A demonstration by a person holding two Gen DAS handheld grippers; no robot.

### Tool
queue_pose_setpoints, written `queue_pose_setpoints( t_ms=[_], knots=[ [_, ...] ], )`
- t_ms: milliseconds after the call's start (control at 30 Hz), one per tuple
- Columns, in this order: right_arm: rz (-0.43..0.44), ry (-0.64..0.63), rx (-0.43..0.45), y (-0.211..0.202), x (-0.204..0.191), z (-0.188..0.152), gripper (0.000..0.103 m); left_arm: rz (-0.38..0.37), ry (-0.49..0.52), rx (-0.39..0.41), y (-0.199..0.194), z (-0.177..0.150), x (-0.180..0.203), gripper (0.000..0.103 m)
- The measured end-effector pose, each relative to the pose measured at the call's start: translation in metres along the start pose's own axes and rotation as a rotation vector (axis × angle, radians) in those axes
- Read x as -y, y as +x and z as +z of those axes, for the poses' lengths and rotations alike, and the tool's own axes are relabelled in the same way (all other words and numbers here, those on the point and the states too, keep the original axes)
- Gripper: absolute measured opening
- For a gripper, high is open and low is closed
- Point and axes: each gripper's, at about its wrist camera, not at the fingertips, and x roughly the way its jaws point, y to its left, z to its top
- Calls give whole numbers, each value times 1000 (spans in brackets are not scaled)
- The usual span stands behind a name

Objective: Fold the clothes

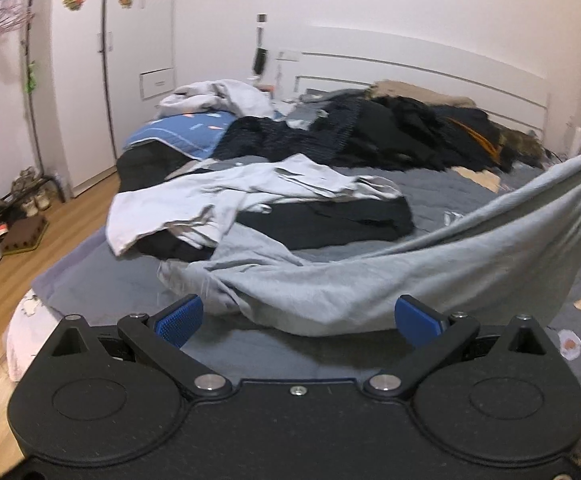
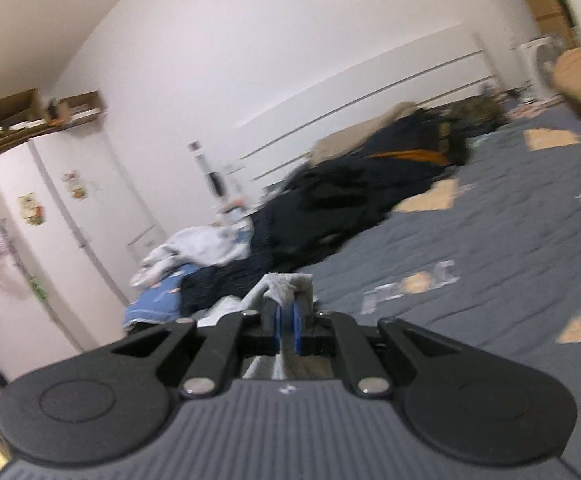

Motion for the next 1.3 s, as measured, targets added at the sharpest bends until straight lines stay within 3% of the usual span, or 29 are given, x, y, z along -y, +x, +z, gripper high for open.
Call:
queue_pose_setpoints(
  t_ms=[100,233,333,400,533,633,700,900,1000,1200,1300],
  knots=[
    [-77,-19,-40,-12,38,1,6,-12,31,-15,4,-8,15,103],
    [-163,-119,-276,9,81,-27,8,-38,47,-44,10,-19,32,103],
    [-194,-92,-402,22,111,-62,9,-54,43,-63,13,-25,41,103],
    [-198,-43,-447,22,129,-79,10,-61,52,-70,15,-28,45,103],
    [-209,-44,-452,8,145,-89,14,-46,69,-62,18,-31,50,103],
    [-216,-115,-408,-8,139,-86,24,-67,69,-64,26,-30,54,103],
    [-199,-167,-368,-20,130,-81,38,-75,70,-61,31,-29,60,103],
    [-73,-210,-250,-25,106,-65,63,-71,87,-51,47,-29,80,103],
    [-8,-304,-272,0,76,-77,65,-68,109,-59,47,-34,86,103],
    [207,-394,-417,68,22,-129,66,-74,128,-52,30,-41,86,103],
    [193,-516,-415,84,1,-157,66,-71,102,-45,22,-42,79,103]
  ],
)
